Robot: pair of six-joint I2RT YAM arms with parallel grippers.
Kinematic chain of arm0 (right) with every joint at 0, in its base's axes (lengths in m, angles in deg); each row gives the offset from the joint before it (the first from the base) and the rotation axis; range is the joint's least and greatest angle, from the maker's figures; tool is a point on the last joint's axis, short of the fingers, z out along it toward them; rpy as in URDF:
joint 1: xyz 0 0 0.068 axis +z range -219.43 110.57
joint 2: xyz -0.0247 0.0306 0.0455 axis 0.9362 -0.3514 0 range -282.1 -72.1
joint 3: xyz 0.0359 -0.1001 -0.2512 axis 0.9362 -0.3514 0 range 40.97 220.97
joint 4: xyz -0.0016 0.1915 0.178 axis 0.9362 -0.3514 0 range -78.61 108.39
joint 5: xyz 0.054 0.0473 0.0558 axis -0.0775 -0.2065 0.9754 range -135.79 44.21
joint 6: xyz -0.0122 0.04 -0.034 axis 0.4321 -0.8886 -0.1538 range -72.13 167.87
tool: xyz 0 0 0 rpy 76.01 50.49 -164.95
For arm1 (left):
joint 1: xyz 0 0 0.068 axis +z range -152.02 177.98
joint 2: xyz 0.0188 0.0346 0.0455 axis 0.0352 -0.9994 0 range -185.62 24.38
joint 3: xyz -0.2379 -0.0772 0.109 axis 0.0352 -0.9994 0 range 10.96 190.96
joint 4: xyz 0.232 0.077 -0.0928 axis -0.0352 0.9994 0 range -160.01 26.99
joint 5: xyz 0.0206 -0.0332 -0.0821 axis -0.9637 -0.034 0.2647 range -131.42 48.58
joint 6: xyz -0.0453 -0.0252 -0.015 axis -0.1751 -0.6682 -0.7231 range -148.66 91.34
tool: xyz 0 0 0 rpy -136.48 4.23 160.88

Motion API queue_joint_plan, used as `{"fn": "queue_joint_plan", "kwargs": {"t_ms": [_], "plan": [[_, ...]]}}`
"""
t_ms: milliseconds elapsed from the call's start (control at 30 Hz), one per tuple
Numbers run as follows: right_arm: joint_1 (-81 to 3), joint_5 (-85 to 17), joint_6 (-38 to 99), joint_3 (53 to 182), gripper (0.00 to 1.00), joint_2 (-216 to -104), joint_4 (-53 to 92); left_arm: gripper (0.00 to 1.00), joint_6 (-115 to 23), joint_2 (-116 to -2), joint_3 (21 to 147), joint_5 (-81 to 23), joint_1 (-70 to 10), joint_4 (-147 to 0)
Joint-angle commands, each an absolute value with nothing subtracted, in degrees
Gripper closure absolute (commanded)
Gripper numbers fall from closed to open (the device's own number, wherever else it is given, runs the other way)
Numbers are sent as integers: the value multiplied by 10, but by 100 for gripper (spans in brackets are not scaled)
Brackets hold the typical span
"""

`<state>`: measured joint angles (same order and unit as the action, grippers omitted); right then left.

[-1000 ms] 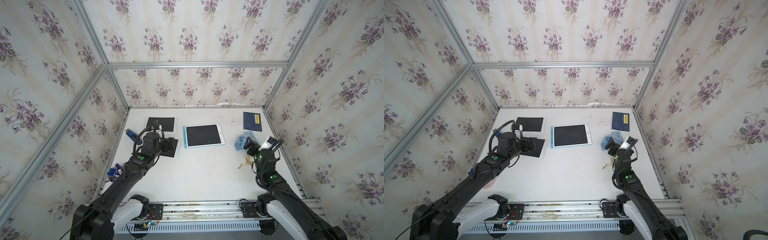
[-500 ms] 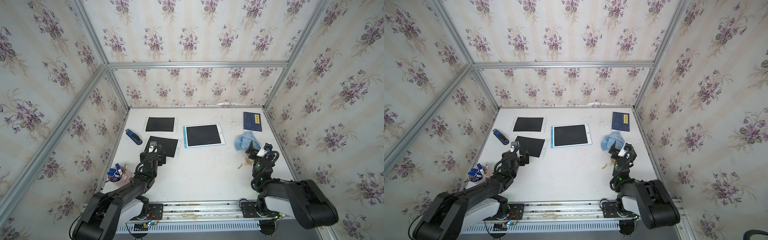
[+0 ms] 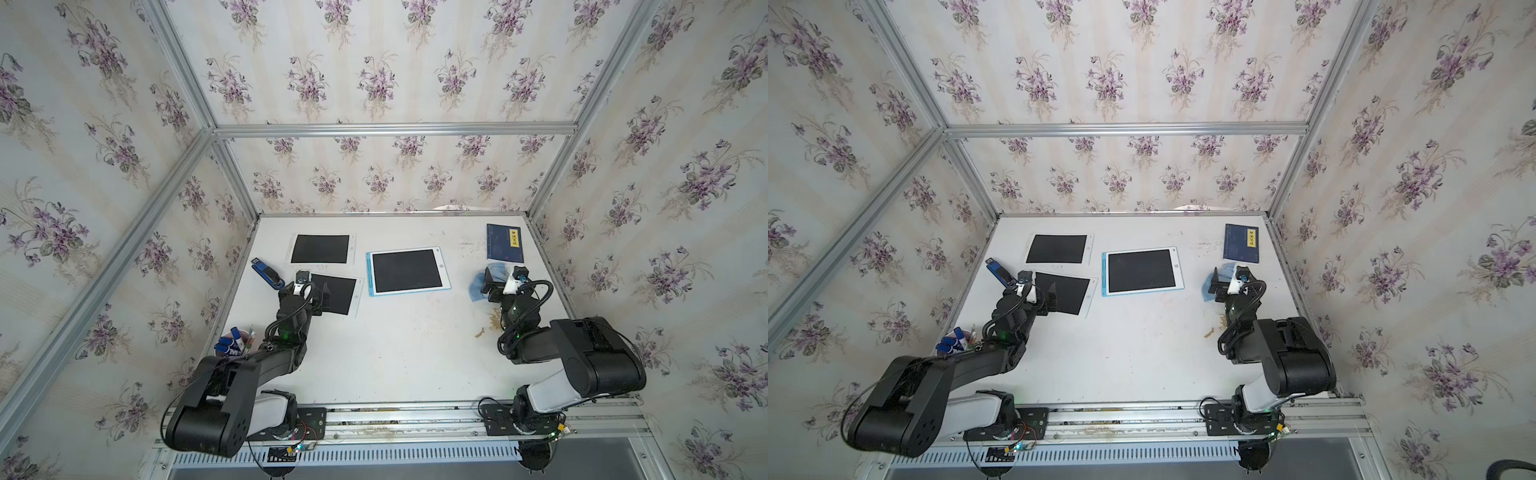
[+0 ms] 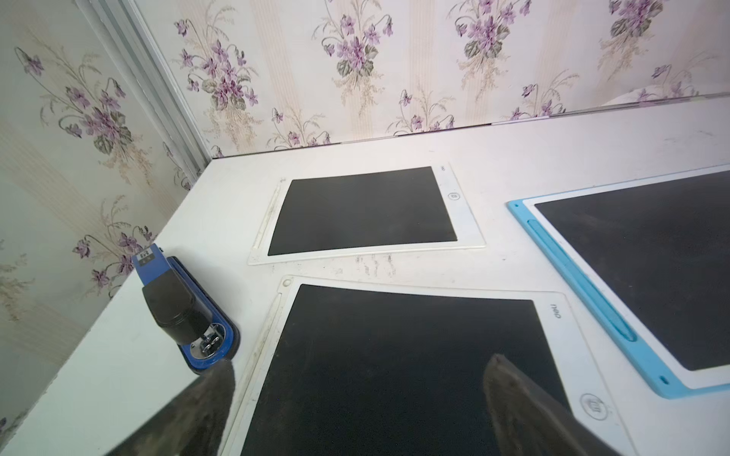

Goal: Wipe the drawing tablet
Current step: Reset both arms

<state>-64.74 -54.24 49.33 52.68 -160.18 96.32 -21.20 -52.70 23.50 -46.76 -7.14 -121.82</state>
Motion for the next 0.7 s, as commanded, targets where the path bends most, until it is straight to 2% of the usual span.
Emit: {"fn": "queue_joint_plan", "kwargs": {"t_ms": [0, 67, 133, 200, 267, 300, 367, 433, 667], "plan": [[-654, -511, 485, 538, 0, -1600, 907, 0, -237, -604, 231, -419, -43, -1348], [-661, -502, 479, 543, 0, -1600, 897, 0, -239, -609, 234, -405, -35, -1353], [-661, -501, 479, 542, 0, -1601, 900, 0, -244, -582, 277, -377, -26, -1229], [-661, -502, 479, 542, 0, -1599, 899, 0, -213, -615, 336, -320, -24, -1166], [-661, -501, 479, 541, 0, -1600, 900, 0, -227, -607, 368, -309, -12, -1086], [-661, -501, 479, 541, 0, -1600, 900, 0, -233, -624, 362, -322, -11, -1128], [-661, -502, 479, 540, 0, -1598, 901, 0, -237, -611, 375, -325, -11, -1078], [-661, -501, 479, 540, 0, -1600, 902, 0, -236, -617, 362, -330, -12, -1117], [-661, -502, 479, 541, 0, -1600, 900, 0, -241, -613, 370, -333, -11, -1094]]}}
